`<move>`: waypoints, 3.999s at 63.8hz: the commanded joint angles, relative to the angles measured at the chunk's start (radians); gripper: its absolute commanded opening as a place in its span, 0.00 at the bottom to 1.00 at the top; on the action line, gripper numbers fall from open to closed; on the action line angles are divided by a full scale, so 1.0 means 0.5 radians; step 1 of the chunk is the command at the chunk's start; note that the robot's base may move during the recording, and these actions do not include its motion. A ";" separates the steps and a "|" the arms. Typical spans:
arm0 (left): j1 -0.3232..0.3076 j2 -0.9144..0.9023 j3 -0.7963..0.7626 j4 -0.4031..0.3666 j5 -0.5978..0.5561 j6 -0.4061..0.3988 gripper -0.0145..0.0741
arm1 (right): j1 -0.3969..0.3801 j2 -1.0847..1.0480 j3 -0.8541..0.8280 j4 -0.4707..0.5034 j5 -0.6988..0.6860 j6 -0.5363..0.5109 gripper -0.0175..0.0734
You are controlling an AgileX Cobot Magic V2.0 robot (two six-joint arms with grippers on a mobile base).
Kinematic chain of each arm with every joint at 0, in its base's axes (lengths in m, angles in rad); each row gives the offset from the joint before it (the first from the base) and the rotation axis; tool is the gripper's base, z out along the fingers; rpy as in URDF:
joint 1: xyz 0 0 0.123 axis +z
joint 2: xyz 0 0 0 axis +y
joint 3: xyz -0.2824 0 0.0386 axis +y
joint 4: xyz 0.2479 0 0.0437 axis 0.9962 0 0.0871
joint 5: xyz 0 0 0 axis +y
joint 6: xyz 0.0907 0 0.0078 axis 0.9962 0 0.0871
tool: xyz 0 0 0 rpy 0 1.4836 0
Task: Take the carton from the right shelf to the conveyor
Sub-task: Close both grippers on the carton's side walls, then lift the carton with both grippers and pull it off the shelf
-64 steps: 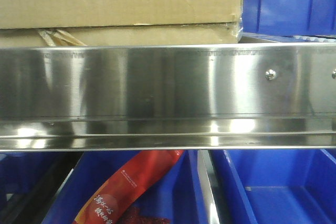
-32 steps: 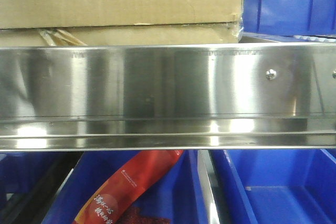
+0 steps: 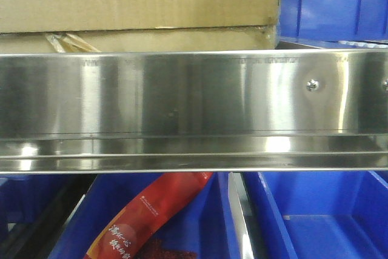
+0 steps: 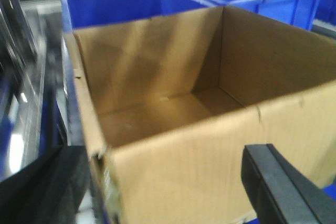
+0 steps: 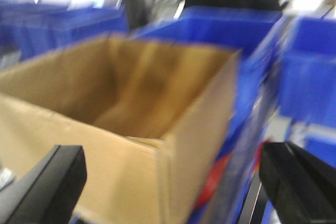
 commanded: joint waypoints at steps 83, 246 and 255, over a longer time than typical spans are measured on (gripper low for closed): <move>0.253 1.603 -1.357 0.358 0.747 -0.380 0.70 | -0.030 1.862 -1.796 -0.363 0.928 0.372 0.80; -0.444 0.643 -0.841 0.411 0.803 -0.613 0.14 | -0.030 0.495 -0.595 -0.416 0.848 0.372 0.12; -0.444 0.643 -0.841 0.411 0.773 -0.613 0.14 | -0.030 0.495 -0.595 -0.416 0.848 0.372 0.12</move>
